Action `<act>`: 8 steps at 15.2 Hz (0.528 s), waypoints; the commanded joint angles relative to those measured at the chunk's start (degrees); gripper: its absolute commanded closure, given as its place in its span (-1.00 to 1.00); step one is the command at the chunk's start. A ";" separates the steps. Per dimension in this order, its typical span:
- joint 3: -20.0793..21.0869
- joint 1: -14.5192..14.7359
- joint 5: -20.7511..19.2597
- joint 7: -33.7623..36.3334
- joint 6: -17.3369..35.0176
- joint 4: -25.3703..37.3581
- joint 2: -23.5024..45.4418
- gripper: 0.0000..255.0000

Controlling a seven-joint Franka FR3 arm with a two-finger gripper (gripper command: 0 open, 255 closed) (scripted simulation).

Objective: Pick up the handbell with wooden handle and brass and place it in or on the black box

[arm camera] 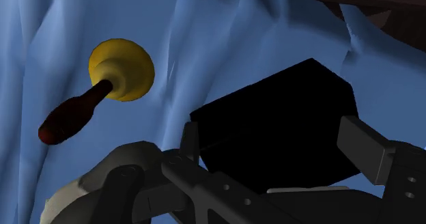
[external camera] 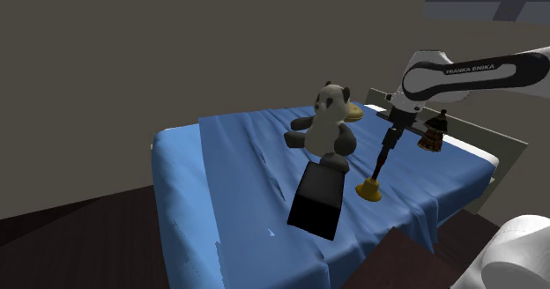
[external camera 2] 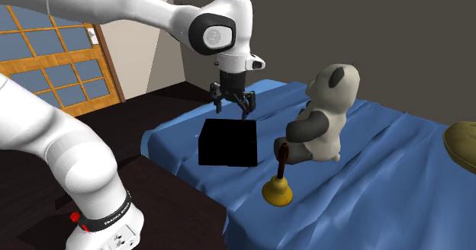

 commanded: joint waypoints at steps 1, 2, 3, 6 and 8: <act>-1.88 -0.04 -0.04 -2.61 2.12 1.69 3.69 -1.00; -2.88 -0.11 0.07 -4.05 3.04 2.65 5.52 -1.00; -3.88 -0.15 0.28 -5.51 3.93 3.68 7.41 -1.00; -6.69 -0.33 1.60 -10.11 6.35 7.18 13.35 -1.00; -8.37 -0.56 3.07 -13.37 7.73 9.86 17.56 -1.00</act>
